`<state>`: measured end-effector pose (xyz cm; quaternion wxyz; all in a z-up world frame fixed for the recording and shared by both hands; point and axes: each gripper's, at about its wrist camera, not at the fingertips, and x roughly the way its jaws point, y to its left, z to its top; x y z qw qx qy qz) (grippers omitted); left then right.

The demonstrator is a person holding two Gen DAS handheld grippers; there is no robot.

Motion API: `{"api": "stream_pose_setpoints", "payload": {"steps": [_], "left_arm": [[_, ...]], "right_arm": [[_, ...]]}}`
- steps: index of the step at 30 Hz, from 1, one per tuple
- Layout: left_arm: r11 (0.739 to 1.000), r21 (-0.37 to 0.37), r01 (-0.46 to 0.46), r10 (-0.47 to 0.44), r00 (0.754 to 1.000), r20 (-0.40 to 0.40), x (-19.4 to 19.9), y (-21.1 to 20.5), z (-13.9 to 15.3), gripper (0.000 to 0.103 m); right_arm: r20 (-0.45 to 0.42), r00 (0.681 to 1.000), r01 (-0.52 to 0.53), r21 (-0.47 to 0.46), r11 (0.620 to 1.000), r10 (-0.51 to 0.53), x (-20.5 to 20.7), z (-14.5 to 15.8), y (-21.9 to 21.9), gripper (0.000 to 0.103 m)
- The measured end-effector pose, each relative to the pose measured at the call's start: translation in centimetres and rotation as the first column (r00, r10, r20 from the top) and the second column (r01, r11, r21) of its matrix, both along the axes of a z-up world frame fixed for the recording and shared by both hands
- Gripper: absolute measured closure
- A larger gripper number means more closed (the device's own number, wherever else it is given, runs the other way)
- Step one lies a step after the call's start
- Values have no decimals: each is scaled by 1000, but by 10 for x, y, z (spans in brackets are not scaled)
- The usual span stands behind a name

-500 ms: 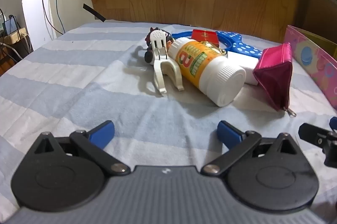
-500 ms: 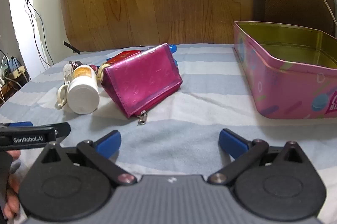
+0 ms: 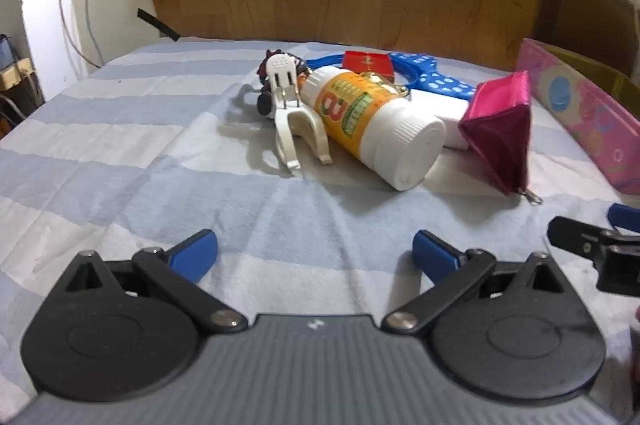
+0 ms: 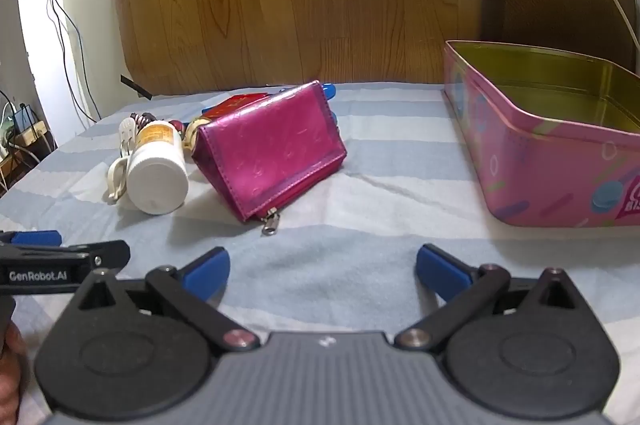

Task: Organize rigid objects
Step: 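Move the right tool toward the pink pouch on the pile, then close the right tool on the pink pouch and lift it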

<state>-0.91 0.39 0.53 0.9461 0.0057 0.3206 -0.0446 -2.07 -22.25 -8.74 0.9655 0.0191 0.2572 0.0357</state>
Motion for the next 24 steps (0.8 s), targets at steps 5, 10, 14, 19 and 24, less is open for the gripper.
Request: {"api": "stream_pose_setpoints", "payload": {"steps": [5, 10, 14, 19, 24], "left_arm": [[998, -62, -19, 24, 997, 76, 5, 10, 12, 0], [995, -89, -39, 50, 990, 131, 18, 10, 11, 0], [984, -172, -37, 57, 992, 111, 20, 19, 6, 0], [975, -222, -16, 55, 984, 171, 10, 21, 8, 0], [979, -204, 13, 39, 967, 250, -2, 18, 10, 0]], "right_arm": [[3, 1000, 2, 0, 1000, -2, -2, 1, 0, 0], [17, 1000, -6, 14, 1000, 6, -6, 3, -1, 0], [126, 989, -79, 26, 997, 75, -14, 17, -7, 0], [221, 944, -263, 63, 963, 244, 22, 59, -21, 0], [40, 969, -243, 351, 904, 245, 110, 65, -46, 6]]}}
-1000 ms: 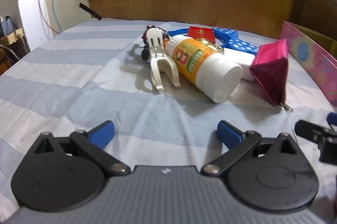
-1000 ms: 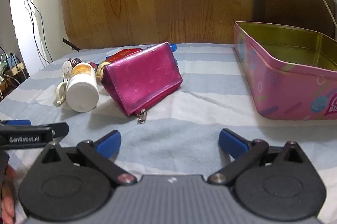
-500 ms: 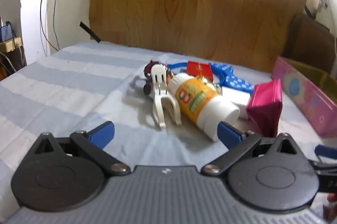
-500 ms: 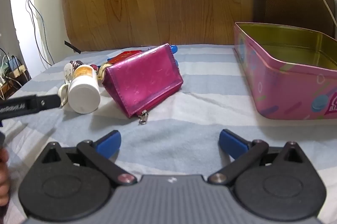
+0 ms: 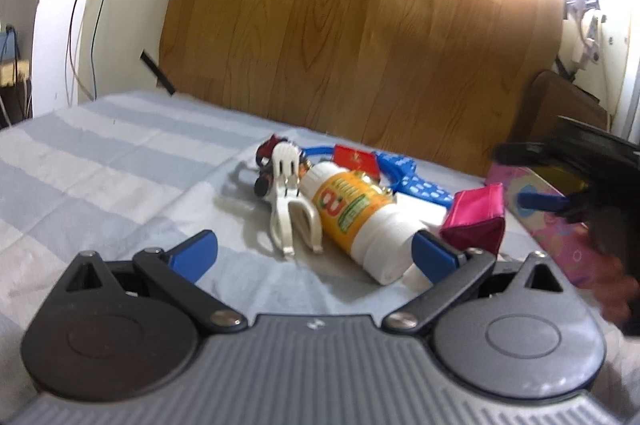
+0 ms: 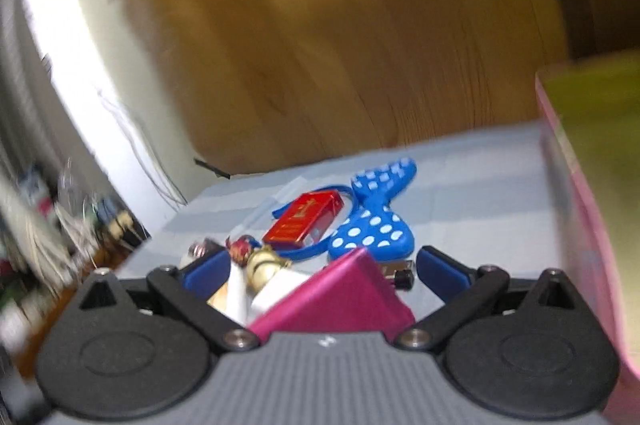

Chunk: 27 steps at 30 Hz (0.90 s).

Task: Organize rigid objects
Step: 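Close the right tool on the pink pouch and lift it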

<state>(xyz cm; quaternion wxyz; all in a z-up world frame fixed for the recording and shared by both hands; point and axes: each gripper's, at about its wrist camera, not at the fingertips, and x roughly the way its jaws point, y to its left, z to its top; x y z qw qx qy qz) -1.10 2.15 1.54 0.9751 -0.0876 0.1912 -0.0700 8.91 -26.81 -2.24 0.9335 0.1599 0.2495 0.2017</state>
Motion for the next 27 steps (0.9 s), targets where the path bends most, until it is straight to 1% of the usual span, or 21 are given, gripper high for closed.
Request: {"api": "stream_pose_setpoints", "payload": {"steps": [1, 2, 3, 5, 6, 8, 10, 11, 13, 15, 17, 19, 20, 22, 24, 27], "left_arm": [[1000, 4, 3, -3, 1000, 10, -2, 0, 0, 0], [1000, 7, 4, -4, 1000, 17, -2, 0, 0, 0], [1000, 6, 5, -5, 1000, 21, -2, 0, -1, 0], [1000, -11, 14, -13, 1000, 24, -3, 4, -2, 0], [999, -27, 20, -19, 1000, 20, -2, 7, -2, 0], [998, -61, 23, -23, 1000, 5, 1, 13, -4, 0], [994, -105, 25, -26, 999, -17, 5, 20, -6, 0], [992, -126, 24, -28, 999, -30, 7, 23, -7, 0], [985, -169, 33, -42, 998, -47, 10, 29, -9, 0], [975, -214, 57, -71, 996, -59, 13, 34, -11, 0], [969, -240, 56, -73, 995, -63, 12, 38, -11, 0], [969, -241, 60, -77, 995, -58, 5, 39, -8, 0], [971, -227, 71, -83, 996, -45, -2, 37, -6, 0], [976, -192, 102, -109, 994, -26, -17, 34, 0, 0], [971, -177, 163, -171, 985, -33, -31, 29, 8, 0], [951, -154, 269, -280, 958, -57, -51, 18, 21, 0]], "right_arm": [[-42, 999, -12, 45, 999, 14, 11, -4, -4, 11], [-86, 995, -37, 93, 995, 45, 18, -8, -7, 30], [-119, 991, -45, 111, 993, 58, 19, -12, -7, 46], [-140, 986, -72, 106, 992, 86, 3, -14, -5, 64], [-142, 984, -96, 110, 989, 111, -12, -16, -5, 65], [-134, 982, -122, 100, 987, 135, -45, -19, -4, 65], [-98, 983, -145, 127, 981, 158, -84, -22, -11, 59], [-91, 984, -143, 129, 981, 156, -104, -25, -15, 58], [-65, 988, -130, 125, 984, 139, -135, -23, -24, 48], [-11, 994, -104, 59, 993, 105, -159, -22, -24, 34], [53, 995, -77, -28, 997, 79, -176, -18, -21, 28], [80, 994, -71, -103, 992, 79, -179, -16, -15, 28], [86, 993, -71, -136, 988, 83, -181, -16, -11, 28], [96, 989, -96, -160, 982, 112, -184, -18, -5, 28], [101, 986, -118, -164, 979, 136, -189, -18, -3, 28], [106, 984, -124, -174, 977, 143, -194, -20, -4, 28]]}}
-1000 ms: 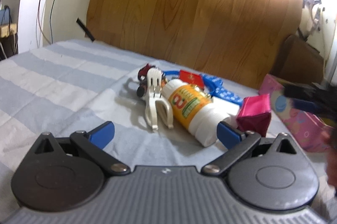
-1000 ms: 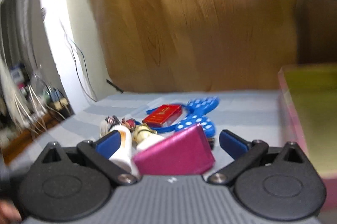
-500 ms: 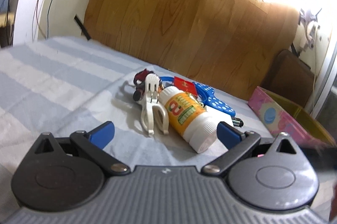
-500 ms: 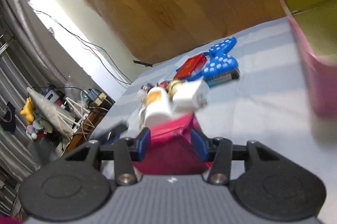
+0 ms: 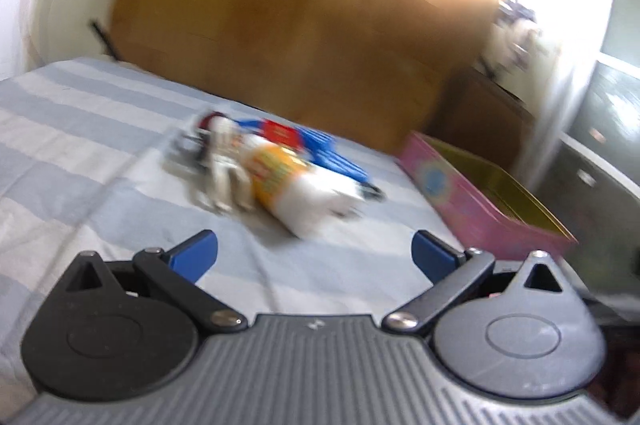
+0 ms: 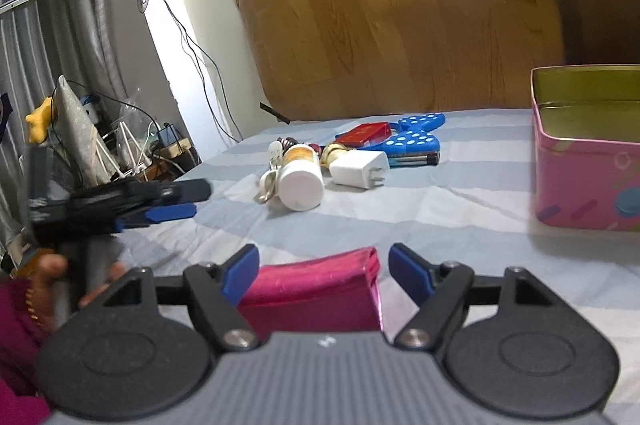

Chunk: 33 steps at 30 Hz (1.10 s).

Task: Organize rigid objects
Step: 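Close the right tool on the pink pouch and lift it, then carry the pink pouch into the pink tin and open the right tool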

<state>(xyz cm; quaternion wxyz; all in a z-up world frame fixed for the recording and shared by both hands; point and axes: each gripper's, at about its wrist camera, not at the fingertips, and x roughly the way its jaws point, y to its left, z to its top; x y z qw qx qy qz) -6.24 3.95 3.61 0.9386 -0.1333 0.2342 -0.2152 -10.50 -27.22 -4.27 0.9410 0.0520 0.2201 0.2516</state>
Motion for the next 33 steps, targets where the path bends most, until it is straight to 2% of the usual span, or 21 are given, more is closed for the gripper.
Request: {"api": "stream_pose_setpoints", "payload": {"steps": [2, 5, 6, 8, 10, 11, 12, 13, 15, 17, 21, 24, 26, 30, 32, 33], "left_arm": [[996, 18, 84, -83, 996, -28, -9, -10, 7, 1], [980, 22, 196, -193, 975, -115, -11, -30, 7, 11], [974, 21, 226, -220, 963, -156, -9, -38, 3, 13], [959, -9, 282, -276, 932, -235, -4, -47, -6, 25], [946, -53, 321, -322, 903, -285, 1, -54, -16, 31], [943, -60, 327, -329, 894, -303, 4, -58, -20, 39], [941, -60, 333, -334, 888, -316, 7, -63, -23, 42], [939, -69, 337, -341, 887, -311, 8, -64, -23, 49], [947, -21, 319, -312, 905, -291, 11, -71, -14, 55], [943, 27, 332, -316, 917, -244, 13, -81, 5, 55], [916, 84, 393, -378, 914, -149, 26, -115, 33, 55], [890, 101, 444, -441, 896, -53, 39, -152, 55, 54], [877, 97, 470, -474, 880, 19, 49, -180, 67, 49], [863, 97, 496, -505, 854, 127, 69, -240, 67, 48], [869, 87, 488, -495, 858, 136, 85, -268, 57, 44], [872, 89, 482, -489, 865, 113, 91, -277, 52, 43]], "right_arm": [[-6, 1000, 2, 3, 1000, -2, 0, -1, -3, 28], [-20, 1000, 6, -3, 1000, -6, 1, -5, -8, 29], [-27, 1000, 1, -5, 1000, -1, 0, -6, -10, 31], [-36, 999, -22, -6, 1000, 22, 1, -9, -11, 33], [-47, 998, -53, -4, 999, 52, 2, -11, -9, 39], [-66, 995, -73, 1, 997, 73, 5, -14, -6, 43], [-84, 993, -87, 10, 996, 88, 7, -17, -3, 52], [-79, 994, -78, 11, 997, 79, 7, -18, -2, 58], [-67, 995, -67, 25, 997, 68, 6, -16, -4, 70], [-30, 999, -43, 24, 999, 44, 1, -10, -10, 78], [86, 994, 65, 22, 998, -67, -10, 12, -30, 78], [211, 960, 186, 3, 983, -182, -20, 35, -50, 77], [260, 931, 263, 11, 965, -257, -22, 49, -68, 77], [302, 866, 407, 35, 913, -398, -8, 61, -111, 77], [283, 848, 462, 21, 887, -448, 8, 58, -130, 74], [262, 843, 485, 7, 874, -470, 16, 54, -139, 71]]}}
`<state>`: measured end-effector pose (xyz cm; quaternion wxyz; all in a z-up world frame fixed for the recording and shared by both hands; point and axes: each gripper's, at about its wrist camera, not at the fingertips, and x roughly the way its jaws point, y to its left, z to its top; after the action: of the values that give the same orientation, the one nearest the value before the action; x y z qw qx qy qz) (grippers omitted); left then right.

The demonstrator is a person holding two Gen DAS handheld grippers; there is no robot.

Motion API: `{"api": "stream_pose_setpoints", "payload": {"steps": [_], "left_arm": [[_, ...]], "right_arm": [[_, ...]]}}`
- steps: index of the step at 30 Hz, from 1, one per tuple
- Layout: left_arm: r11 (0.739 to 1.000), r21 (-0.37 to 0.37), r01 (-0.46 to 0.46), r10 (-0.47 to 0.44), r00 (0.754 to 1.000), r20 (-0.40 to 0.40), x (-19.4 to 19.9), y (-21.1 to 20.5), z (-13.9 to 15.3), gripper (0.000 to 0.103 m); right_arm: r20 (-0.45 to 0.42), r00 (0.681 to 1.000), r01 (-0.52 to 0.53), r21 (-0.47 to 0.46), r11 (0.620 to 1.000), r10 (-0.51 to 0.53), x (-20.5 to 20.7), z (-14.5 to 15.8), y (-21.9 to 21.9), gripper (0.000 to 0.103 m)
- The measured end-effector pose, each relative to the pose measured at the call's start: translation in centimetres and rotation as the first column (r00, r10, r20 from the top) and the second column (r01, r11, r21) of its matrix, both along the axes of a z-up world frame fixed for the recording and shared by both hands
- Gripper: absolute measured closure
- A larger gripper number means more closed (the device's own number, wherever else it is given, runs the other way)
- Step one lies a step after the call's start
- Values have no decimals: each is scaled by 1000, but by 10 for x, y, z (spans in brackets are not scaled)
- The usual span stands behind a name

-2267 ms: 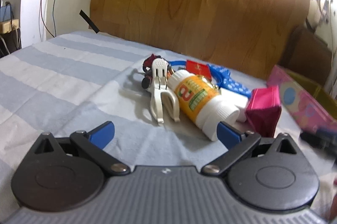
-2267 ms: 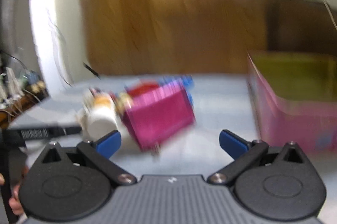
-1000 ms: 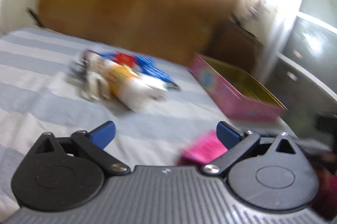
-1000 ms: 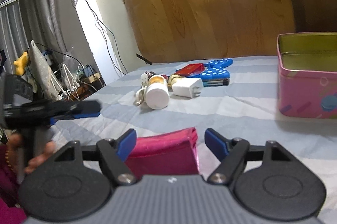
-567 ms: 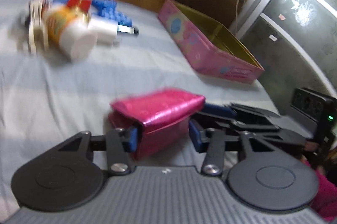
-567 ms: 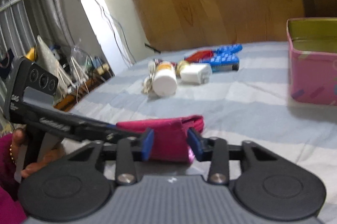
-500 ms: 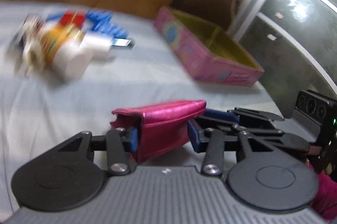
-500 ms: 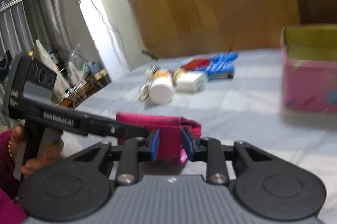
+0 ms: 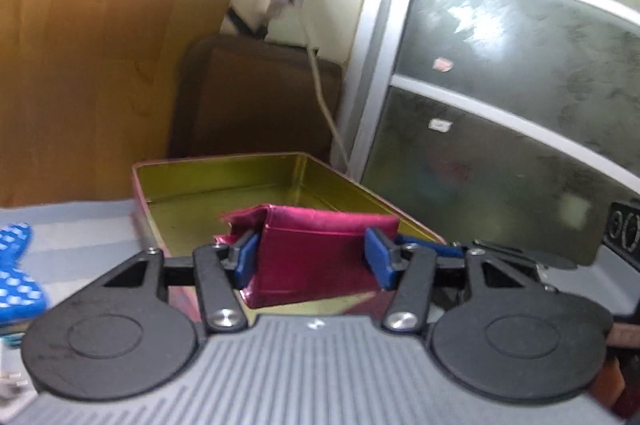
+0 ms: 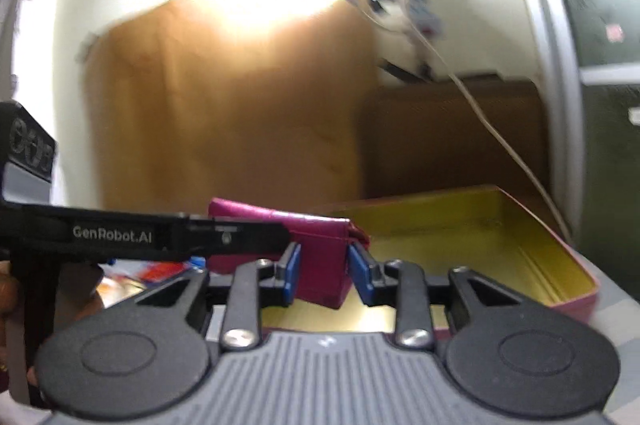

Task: Organize rigid objects
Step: 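Carry the pink pouch into the pink tin and open the right tool, then grasp the white pill bottle with the right tool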

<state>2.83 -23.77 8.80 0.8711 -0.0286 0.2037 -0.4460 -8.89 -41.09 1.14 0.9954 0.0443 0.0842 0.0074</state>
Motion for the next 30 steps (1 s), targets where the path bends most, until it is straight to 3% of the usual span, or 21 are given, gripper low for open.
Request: {"api": "stream_pose_setpoints", "payload": {"steps": [2, 4, 7, 10, 13, 15, 17, 21, 23, 25, 27, 28, 29, 30], "left_arm": [[998, 51, -23, 26, 998, -60, 11, -13, -11, 42], [999, 44, -11, 15, 995, -102, 11, -1, -16, 42], [1000, 22, -17, 19, 994, -105, 0, 39, -17, 42], [999, -33, -43, 38, 990, -137, -13, 106, -19, 42], [986, 25, -165, 166, 981, -103, -29, 169, -24, 41], [958, 70, -277, 282, 955, -87, -36, 215, -32, 41], [915, 112, -387, 399, 910, -110, -34, 257, -37, 41], [826, 82, -557, 562, 804, -196, -29, 338, -46, 42], [797, 52, -601, 596, 772, -218, -32, 359, -49, 42], [787, 26, -617, 602, 758, -252, -37, 376, -55, 42], [787, 21, -617, 598, 753, -276, -40, 380, -60, 41], [787, 23, -617, 596, 750, -285, -41, 381, -63, 41], [787, 24, -616, 595, 749, -293, -42, 381, -65, 41], [789, 22, -614, 590, 748, -304, -44, 382, -67, 41]], "right_arm": [[-37, 995, 92, 12, 996, -91, 10, -10, -13, 56], [-34, 993, 115, 49, 992, -114, 7, -20, -23, 54], [-4, 994, 107, 137, 985, -107, -5, -28, -29, 51], [50, 998, 14, 167, 986, -22, -12, -26, -13, 51], [57, 991, -131, 116, 985, 125, -9, -18, 22, 51], [3, 975, -224, 89, 971, 224, 5, -18, 54, 51], [-66, 949, -302, 92, 949, 308, 22, -21, 86, 52], [-202, 871, -432, 123, 894, 448, 57, -35, 160, 52], [-241, 837, -479, 113, 871, 492, 73, -40, 196, 52], [-272, 815, -508, 89, 857, 512, 87, -42, 227, 49], [-297, 807, -521, 48, 852, 510, 103, -46, 255, 29], [-303, 811, -517, 29, 856, 500, 112, -47, 264, 24], [-315, 815, -512, 6, 859, 487, 121, -48, 273, 26], [-340, 814, -504, -14, 863, 470, 129, -50, 280, 36]]}}
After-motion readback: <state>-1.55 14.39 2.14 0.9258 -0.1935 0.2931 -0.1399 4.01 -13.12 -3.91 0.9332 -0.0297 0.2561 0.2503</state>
